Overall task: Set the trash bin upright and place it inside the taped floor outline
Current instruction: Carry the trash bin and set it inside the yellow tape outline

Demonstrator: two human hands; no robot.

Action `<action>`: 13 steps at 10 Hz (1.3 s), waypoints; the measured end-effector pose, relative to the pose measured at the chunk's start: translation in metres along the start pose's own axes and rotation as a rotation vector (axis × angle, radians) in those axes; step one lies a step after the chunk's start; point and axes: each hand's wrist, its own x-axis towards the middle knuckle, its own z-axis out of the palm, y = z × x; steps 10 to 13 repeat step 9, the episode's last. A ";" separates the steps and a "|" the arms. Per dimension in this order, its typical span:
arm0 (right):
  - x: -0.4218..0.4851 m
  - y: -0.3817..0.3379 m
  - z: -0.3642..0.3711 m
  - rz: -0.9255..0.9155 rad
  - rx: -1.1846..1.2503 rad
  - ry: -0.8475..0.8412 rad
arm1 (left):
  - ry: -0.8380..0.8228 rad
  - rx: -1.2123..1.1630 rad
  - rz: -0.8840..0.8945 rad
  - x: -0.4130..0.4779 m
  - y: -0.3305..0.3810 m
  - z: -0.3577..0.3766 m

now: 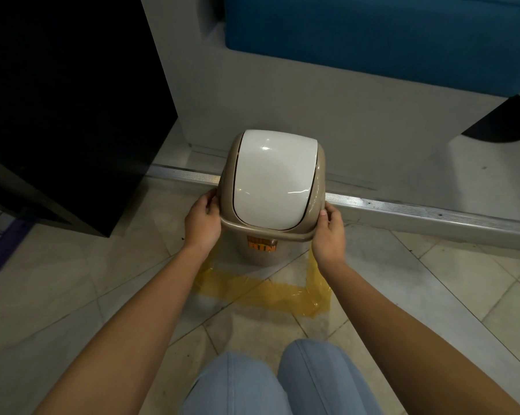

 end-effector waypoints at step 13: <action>-0.017 -0.067 -0.025 -0.006 -0.059 0.054 | 0.105 0.076 0.070 -0.021 0.051 -0.029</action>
